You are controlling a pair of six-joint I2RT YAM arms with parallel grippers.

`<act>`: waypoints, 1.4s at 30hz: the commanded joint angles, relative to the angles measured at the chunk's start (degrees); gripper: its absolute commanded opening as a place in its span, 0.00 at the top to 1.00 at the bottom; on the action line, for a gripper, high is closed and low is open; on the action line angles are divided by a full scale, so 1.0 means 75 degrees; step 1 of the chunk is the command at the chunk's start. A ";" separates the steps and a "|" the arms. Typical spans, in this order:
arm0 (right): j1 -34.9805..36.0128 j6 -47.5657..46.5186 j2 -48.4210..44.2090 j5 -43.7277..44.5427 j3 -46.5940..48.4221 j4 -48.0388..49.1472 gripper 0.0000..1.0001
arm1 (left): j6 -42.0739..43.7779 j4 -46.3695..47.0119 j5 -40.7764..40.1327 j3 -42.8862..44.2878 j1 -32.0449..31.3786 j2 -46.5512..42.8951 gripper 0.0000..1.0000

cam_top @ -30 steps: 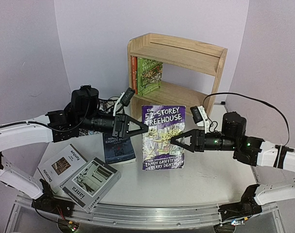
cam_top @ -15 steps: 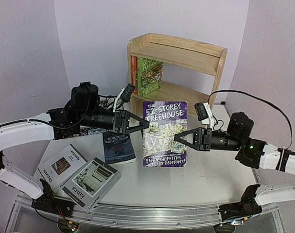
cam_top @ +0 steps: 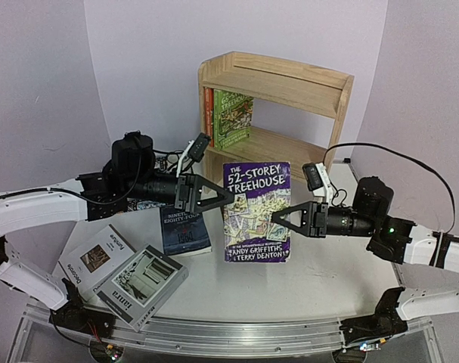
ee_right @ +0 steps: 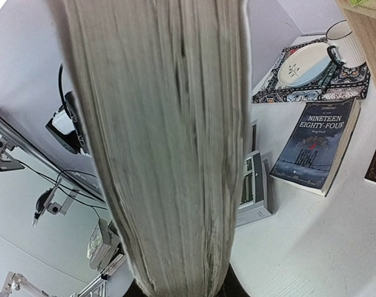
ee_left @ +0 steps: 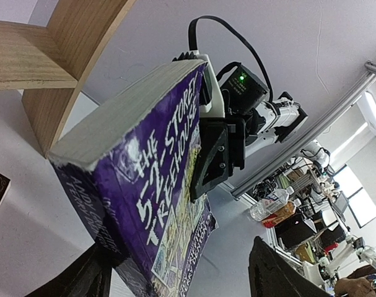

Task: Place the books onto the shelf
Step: Pass from the left arm to the right, then pass from the right arm to the left

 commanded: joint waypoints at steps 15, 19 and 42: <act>-0.0032 -0.0454 -0.0320 -0.0004 0.0924 0.0488 1.00 | -0.0165 0.0628 -0.0049 -0.0405 0.0396 -0.0115 0.15; -0.0031 -0.0482 -0.0184 -0.0093 0.1041 0.0499 1.00 | -0.0357 0.1105 0.0482 -0.0405 0.0389 0.0042 0.23; -0.0032 -0.0531 0.0064 -0.0097 0.1212 0.0815 1.00 | -0.0702 0.1830 0.1305 -0.0380 0.0337 0.0480 0.63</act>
